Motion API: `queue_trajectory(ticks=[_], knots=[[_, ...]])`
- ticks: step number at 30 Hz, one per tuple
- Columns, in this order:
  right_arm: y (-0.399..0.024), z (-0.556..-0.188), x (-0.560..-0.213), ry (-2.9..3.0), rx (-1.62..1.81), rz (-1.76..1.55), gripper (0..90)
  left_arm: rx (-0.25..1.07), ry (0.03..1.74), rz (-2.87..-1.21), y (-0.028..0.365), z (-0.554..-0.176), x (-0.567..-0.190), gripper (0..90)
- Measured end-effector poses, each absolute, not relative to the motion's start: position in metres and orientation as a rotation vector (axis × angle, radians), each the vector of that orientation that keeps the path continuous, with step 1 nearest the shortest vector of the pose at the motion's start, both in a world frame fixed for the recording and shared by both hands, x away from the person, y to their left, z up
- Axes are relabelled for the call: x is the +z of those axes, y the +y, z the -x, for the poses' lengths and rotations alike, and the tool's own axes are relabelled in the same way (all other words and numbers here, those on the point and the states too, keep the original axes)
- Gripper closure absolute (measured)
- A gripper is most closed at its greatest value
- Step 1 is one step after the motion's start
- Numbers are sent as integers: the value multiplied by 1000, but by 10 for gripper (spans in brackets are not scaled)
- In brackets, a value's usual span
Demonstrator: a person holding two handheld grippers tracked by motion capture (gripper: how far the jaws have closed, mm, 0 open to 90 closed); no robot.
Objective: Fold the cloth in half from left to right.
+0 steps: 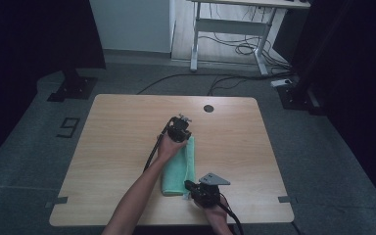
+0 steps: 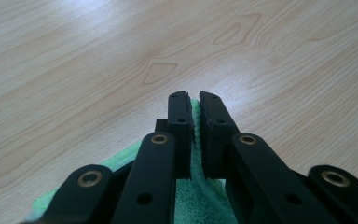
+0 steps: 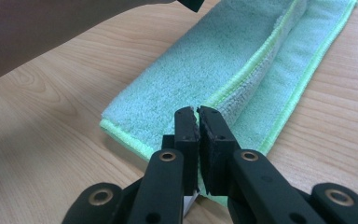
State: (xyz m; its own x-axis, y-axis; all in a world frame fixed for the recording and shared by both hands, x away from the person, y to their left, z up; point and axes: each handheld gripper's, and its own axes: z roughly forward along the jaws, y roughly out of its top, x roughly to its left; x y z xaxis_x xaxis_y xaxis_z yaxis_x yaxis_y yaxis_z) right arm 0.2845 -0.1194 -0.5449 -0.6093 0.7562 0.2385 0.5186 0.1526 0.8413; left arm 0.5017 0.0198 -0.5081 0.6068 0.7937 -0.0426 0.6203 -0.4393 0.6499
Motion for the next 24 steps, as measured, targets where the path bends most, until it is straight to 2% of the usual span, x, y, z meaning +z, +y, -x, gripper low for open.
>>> queue_trajectory(ticks=[24], knots=[[-123, -285, -552, 2200, 1406, -1291, 852, 352, 1118, -2216, 5, -506, -525, 825]])
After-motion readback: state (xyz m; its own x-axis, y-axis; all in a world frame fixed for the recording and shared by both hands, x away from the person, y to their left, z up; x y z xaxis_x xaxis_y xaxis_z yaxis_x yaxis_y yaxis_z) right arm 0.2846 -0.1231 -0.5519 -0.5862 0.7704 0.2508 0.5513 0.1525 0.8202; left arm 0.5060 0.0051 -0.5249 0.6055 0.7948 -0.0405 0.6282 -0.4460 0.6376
